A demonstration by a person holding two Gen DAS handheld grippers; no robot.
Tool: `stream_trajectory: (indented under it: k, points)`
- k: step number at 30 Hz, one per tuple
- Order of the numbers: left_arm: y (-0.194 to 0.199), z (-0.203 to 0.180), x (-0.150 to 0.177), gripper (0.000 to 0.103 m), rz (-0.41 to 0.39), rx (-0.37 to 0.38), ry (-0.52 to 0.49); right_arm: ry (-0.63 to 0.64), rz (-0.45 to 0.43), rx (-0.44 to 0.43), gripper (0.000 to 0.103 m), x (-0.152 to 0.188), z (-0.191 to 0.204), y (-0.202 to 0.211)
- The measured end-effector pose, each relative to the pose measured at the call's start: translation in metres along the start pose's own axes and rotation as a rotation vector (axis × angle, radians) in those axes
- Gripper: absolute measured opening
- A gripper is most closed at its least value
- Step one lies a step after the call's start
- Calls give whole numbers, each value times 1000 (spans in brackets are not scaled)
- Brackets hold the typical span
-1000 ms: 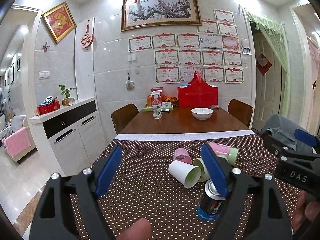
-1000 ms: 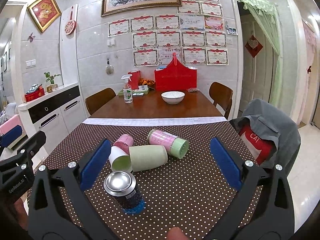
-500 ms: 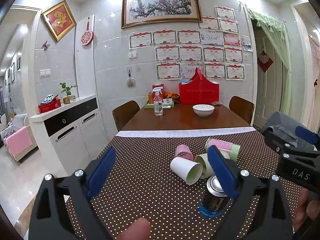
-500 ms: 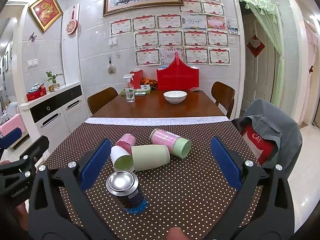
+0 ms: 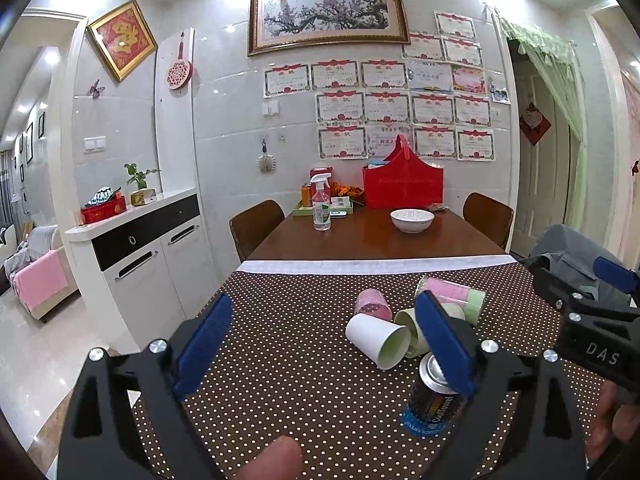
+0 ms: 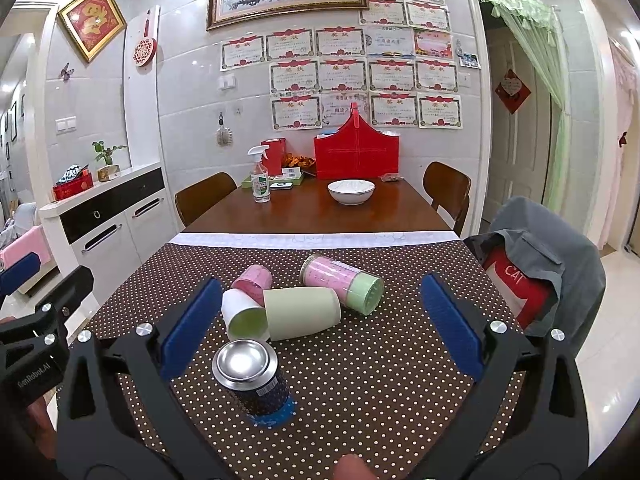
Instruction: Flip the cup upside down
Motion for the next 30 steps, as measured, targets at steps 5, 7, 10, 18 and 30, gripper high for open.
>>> stream_trajectory:
  k: [5, 7, 10, 18, 30]
  points:
    - [1, 0, -1, 91, -10, -7, -7, 0, -2, 2, 97, 1, -1, -1]
    - [1, 0, -2, 91, -18, -6, -4, 0, -2, 3, 97, 1, -1, -1]
    - [1, 0, -3, 91, -20, -5, -2, -1, -7, 6, 97, 3, -4, -1]
    - [4, 0, -5, 91, -36, 6, 9, -1, -20, 10, 97, 4, -9, 1]
    - [6, -6, -9, 91, -39, -2, -21, 1, -29, 8, 97, 2, -8, 4]
Point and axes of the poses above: each gripper's, at about its wrist camera, not at the fingertips, and y roughly against the way its jaws point, z to its left, x to its underside, the point moved 4 cm from there along -y, roughly the way its jaws point, and after that the axes turned 5 degrees about -y, right-handed, at the moved point
